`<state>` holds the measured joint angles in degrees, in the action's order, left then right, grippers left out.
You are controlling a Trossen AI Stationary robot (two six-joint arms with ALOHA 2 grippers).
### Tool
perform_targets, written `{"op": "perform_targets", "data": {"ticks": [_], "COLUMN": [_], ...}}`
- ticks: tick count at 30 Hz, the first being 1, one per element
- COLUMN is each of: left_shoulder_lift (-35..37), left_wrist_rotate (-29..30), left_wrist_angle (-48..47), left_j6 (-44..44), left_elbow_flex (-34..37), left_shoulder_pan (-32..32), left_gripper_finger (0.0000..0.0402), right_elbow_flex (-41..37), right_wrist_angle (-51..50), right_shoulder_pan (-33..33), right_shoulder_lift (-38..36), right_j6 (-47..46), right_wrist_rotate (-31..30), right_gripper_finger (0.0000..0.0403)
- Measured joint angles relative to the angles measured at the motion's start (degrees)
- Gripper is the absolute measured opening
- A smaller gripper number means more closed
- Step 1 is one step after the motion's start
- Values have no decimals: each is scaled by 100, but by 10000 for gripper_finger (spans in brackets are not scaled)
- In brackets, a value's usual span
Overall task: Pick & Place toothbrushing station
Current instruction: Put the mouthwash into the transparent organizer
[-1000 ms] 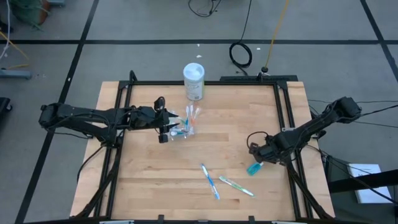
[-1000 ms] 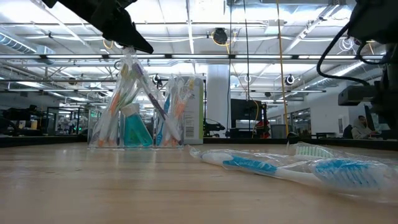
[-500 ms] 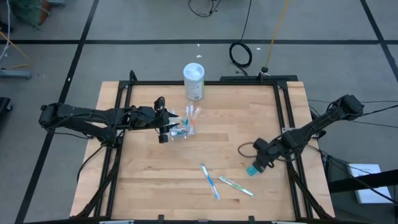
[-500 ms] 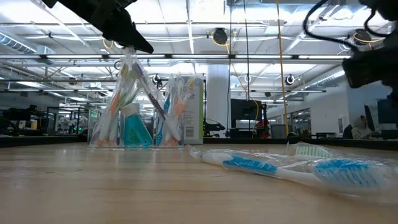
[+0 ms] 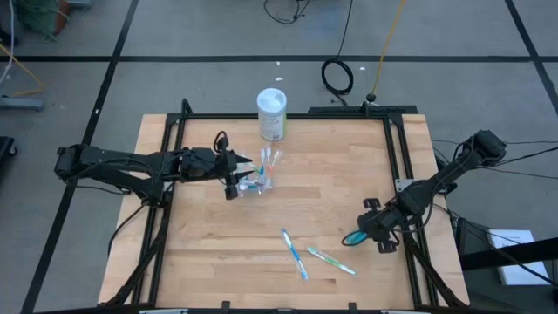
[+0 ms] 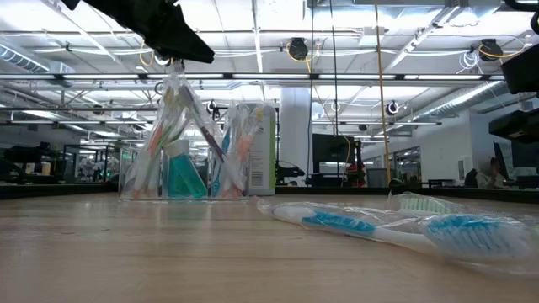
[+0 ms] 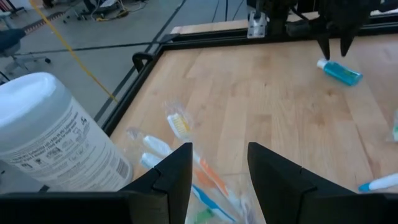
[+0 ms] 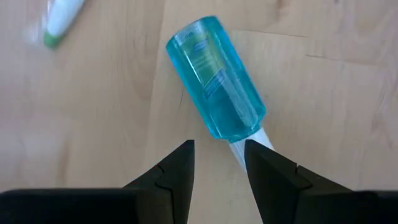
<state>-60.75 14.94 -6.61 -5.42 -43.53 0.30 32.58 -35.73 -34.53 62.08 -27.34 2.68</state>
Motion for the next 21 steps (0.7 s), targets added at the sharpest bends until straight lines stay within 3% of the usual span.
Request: {"op": "perform_targets", "data": {"ticks": [8,14,21], "left_shoulder_lift": [0,0,0], "left_wrist_rotate": [0,0,0], "left_wrist_angle": [74,77,77], "left_j6": [158,171,152], "left_elbow_flex": [0,0,0], "left_shoulder_pan": [0,0,0], "left_gripper_finger": [161,161,161], "right_elbow_flex": [4,4,4], "right_wrist_angle": [66,1,138], "right_shoulder_pan": [-7,-8,-8], "right_shoulder_lift": [64,62,62], "right_j6": [626,1279,813], "right_wrist_rotate": [-706,-717,-710], "right_gripper_finger": [132,132,132]}}
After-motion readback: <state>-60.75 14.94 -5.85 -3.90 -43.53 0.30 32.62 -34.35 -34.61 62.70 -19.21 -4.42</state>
